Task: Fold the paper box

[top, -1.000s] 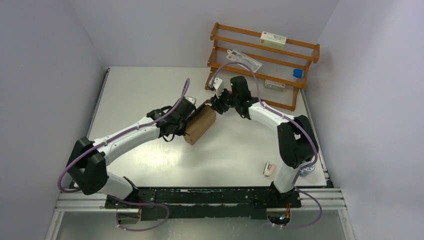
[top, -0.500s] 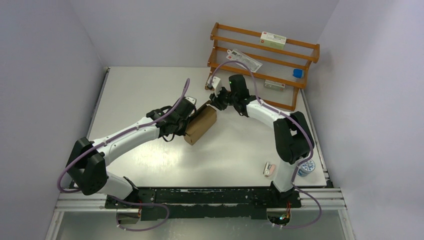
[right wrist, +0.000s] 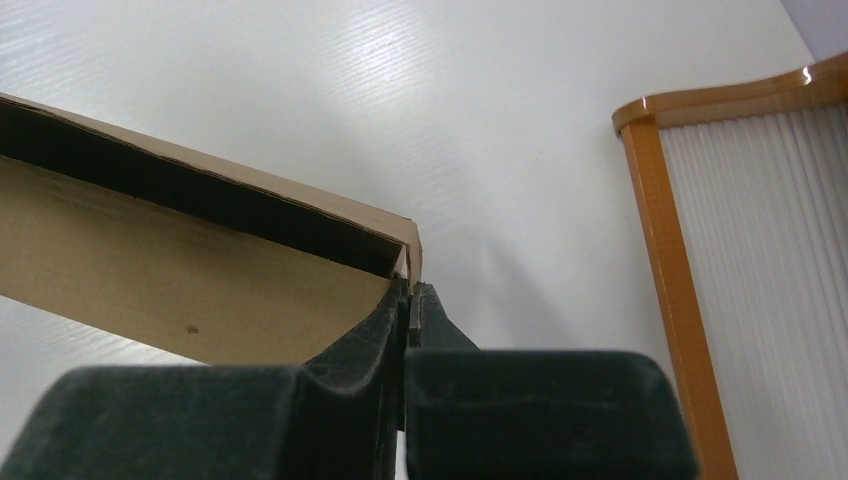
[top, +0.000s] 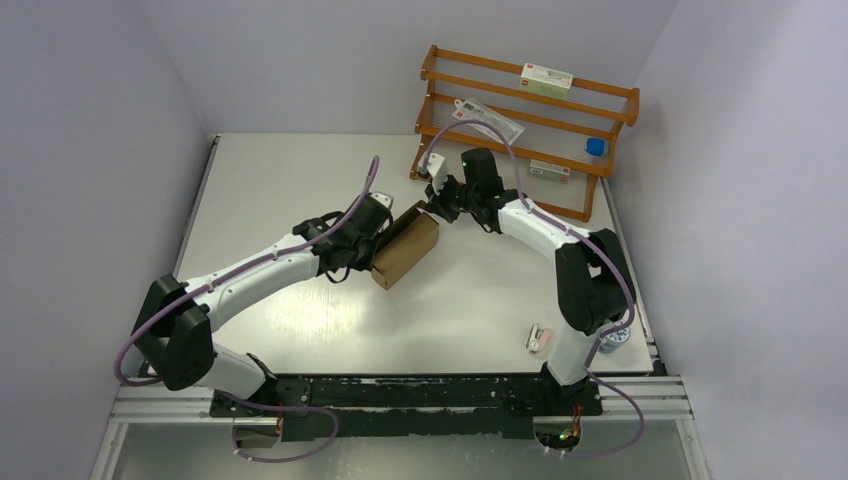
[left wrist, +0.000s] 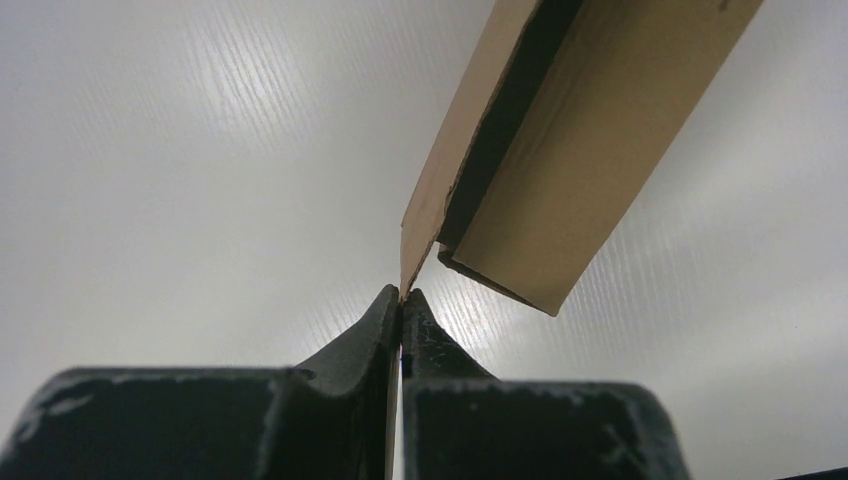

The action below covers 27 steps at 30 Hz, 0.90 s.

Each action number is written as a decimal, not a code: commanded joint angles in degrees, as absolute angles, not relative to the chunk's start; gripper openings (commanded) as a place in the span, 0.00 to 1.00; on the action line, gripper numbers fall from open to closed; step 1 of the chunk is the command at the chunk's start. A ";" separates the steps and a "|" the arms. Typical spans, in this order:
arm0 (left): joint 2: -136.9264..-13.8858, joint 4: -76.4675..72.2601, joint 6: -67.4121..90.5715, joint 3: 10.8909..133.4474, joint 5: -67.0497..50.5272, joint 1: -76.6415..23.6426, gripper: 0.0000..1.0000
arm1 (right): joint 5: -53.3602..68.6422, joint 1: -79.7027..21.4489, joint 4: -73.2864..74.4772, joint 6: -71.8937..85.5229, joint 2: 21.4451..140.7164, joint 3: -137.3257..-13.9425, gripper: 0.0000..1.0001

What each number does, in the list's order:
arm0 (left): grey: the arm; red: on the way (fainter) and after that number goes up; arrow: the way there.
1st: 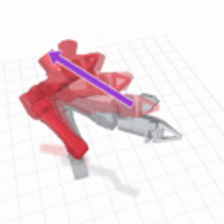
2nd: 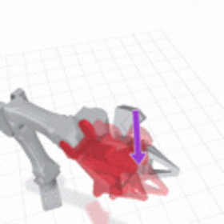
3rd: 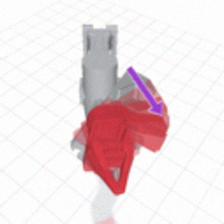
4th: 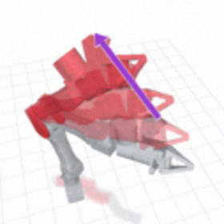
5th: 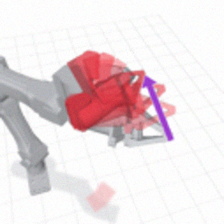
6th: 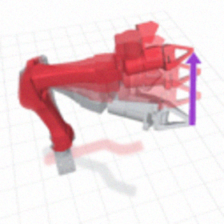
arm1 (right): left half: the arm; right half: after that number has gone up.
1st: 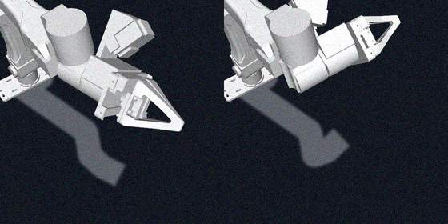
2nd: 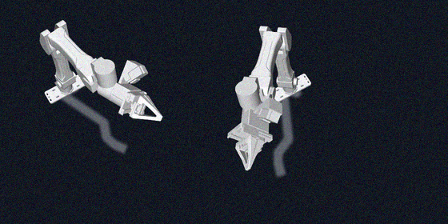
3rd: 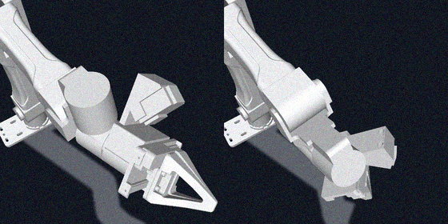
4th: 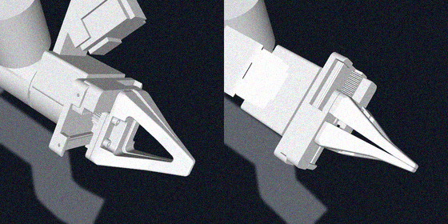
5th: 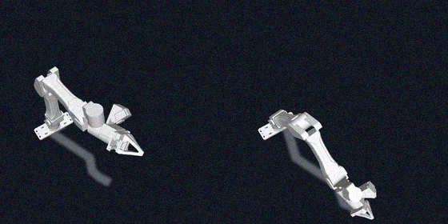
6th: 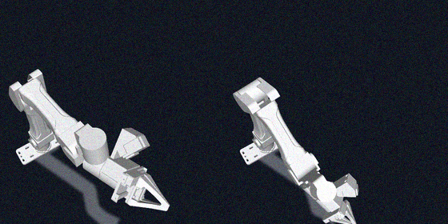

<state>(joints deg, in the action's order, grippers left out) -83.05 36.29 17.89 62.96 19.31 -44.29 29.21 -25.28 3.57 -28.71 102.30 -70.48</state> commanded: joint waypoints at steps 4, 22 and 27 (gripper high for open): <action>-85.25 38.03 20.75 65.72 19.93 -43.94 0.05 | 19.58 -27.70 13.00 -23.98 99.06 -73.16 0.00; -82.74 35.10 24.20 64.49 17.39 -43.93 0.05 | 1.30 -36.29 17.35 -10.52 95.09 -71.34 0.00; -81.12 34.10 22.98 62.60 15.51 -43.90 0.05 | -2.47 -36.28 11.44 -5.93 88.42 -64.67 0.21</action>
